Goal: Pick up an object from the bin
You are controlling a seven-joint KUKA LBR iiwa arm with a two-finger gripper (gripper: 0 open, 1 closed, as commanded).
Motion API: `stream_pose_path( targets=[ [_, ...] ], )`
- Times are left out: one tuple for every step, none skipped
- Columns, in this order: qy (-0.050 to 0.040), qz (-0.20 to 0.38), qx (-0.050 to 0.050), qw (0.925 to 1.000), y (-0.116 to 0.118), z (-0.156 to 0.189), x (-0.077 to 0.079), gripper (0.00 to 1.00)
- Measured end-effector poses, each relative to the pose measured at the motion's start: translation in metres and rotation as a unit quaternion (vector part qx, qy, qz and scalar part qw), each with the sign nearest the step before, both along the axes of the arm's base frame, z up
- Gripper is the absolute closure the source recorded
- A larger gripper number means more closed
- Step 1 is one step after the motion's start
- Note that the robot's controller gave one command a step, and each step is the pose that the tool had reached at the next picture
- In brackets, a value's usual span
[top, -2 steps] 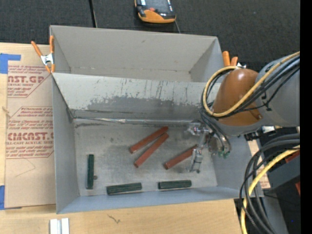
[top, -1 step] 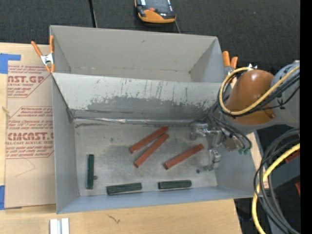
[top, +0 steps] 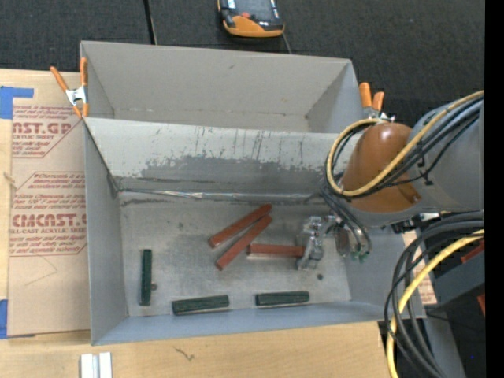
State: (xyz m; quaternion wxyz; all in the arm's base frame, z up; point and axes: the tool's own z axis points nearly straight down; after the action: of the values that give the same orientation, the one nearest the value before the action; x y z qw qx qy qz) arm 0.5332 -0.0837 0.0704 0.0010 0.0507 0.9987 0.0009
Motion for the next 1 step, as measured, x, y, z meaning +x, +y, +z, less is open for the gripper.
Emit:
stream_pose_path(
  targets=[
    [0.0000, 0.000, 0.000, 1.0000, 0.0000, 0.0000, 0.0000, 1.00]
  ],
)
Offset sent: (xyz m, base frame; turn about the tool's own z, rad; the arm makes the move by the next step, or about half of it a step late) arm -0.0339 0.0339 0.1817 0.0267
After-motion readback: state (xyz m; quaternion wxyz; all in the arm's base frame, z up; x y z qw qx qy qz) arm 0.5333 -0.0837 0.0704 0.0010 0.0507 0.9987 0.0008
